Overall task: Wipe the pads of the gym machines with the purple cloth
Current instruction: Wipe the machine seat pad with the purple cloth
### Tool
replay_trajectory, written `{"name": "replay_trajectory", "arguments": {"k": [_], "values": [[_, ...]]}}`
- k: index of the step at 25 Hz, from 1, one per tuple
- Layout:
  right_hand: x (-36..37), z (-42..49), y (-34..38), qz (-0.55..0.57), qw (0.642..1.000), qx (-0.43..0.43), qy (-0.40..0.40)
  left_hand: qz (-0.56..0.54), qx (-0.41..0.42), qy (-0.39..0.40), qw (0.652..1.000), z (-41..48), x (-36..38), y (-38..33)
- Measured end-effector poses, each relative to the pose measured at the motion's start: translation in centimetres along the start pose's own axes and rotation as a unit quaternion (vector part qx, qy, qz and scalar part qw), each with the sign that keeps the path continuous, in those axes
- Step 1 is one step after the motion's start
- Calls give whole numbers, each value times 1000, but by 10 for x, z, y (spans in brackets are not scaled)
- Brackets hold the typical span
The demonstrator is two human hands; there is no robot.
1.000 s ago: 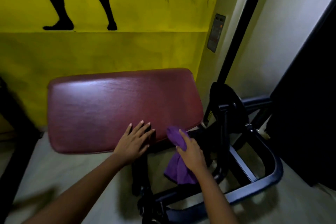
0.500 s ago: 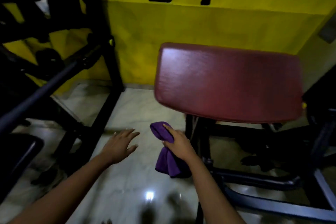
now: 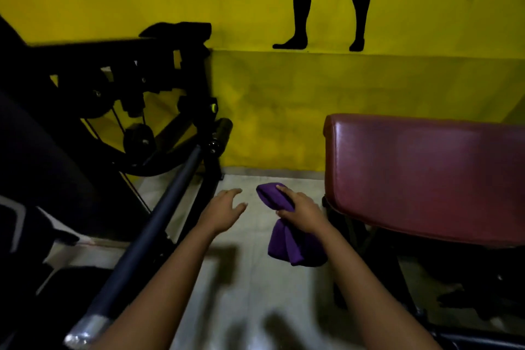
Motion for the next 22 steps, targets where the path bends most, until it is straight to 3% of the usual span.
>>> {"name": "replay_trajectory", "arguments": {"k": [5, 9, 15, 22], "values": [[-55, 68, 5, -18, 998, -13, -58, -26, 77, -23, 996, 56, -41, -55], [-103, 136, -8, -9, 994, -8, -110, 30, 135, -32, 990, 137, -73, -90], [-169, 252, -38, 1, 988, -20, -150, 91, 152, -10, 984, 271, -104, -143], [-214, 333, -89, -5, 982, 10, -190, 124, 184, 28, 975, 385, -84, -199]]}}
Point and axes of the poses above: each hand's wrist, its own z-axis towards the middle knuckle, its own x-axis out of the palm, y = z × x, the point moved 4 cm from there along z, towards the middle knuckle, and after that the axes turned 10 degrees about -x, right-handed, at the moved point
